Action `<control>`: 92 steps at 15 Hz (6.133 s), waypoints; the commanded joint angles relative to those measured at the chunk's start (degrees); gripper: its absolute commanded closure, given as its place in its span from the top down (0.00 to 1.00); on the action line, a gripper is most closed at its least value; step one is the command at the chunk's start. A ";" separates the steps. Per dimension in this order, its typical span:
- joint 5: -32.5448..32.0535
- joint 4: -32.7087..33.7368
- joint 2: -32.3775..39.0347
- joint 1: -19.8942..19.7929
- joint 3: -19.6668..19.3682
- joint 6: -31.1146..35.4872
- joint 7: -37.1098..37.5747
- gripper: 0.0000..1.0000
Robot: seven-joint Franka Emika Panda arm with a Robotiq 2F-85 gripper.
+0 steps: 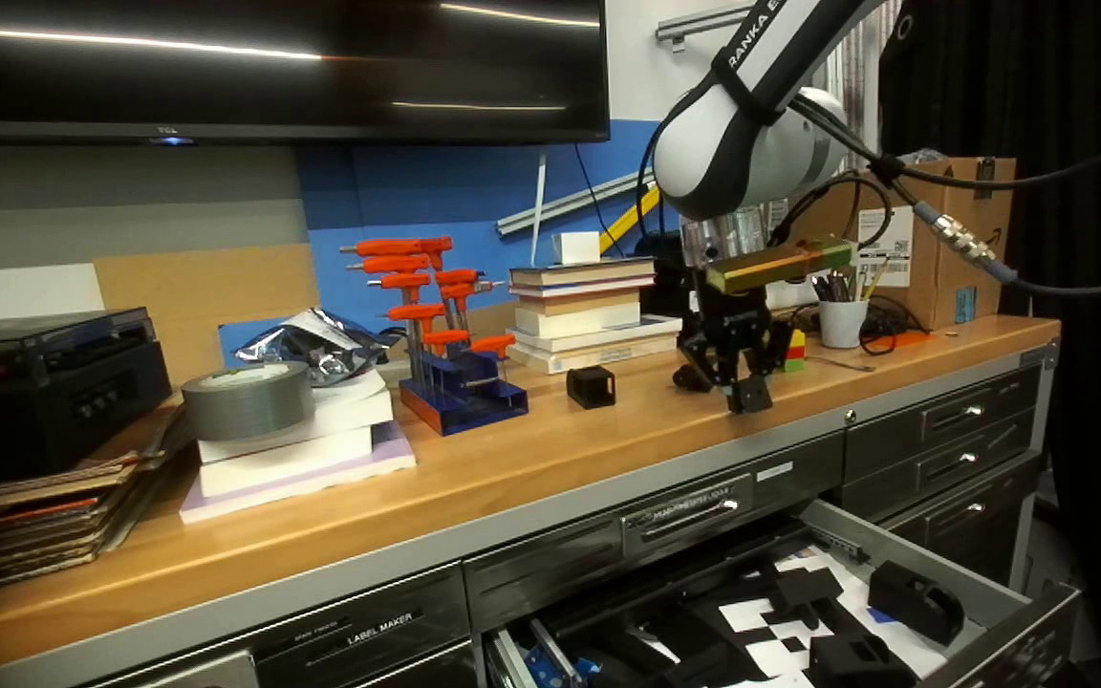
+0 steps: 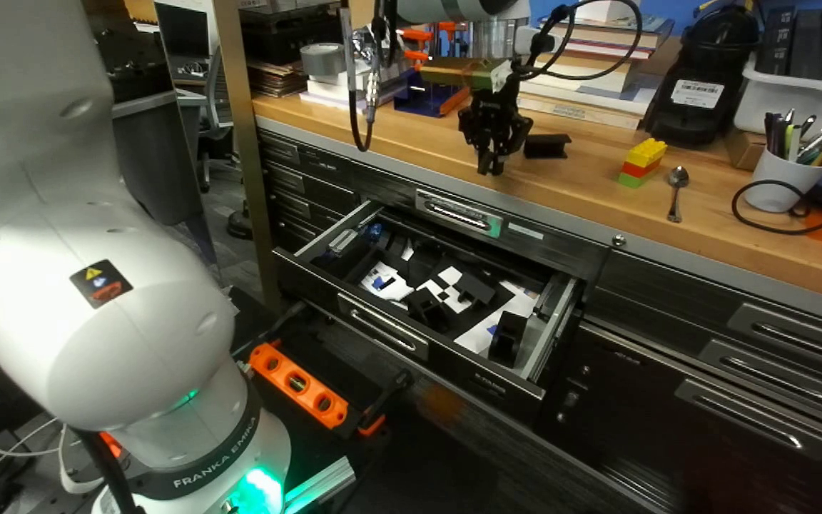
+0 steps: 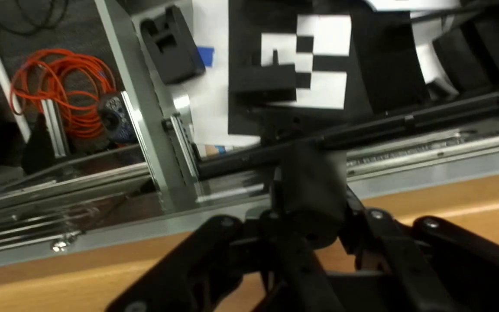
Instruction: Put the three black objects in the open drawer and close it
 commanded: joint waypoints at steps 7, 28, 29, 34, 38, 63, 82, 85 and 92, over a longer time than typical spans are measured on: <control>0.21 -20.50 -18.91 -0.53 1.05 -2.74 10.08 0.21; 8.02 -34.78 -4.80 -0.24 4.67 34.02 17.06 0.21; 7.89 -34.27 -3.74 0.22 4.74 35.10 17.57 0.21; 6.85 -31.57 1.59 2.20 3.57 37.63 17.22 0.21; 7.59 -28.64 5.57 3.32 2.42 38.35 15.47 0.21; 6.53 -14.92 3.76 2.36 -6.24 18.76 4.49 0.99; 2.44 8.38 2.13 -3.02 -4.59 2.89 6.73 1.00; 2.67 12.92 7.17 -3.23 -5.42 3.77 9.77 1.00; 3.23 25.70 14.37 -2.33 -6.56 -0.04 13.38 1.00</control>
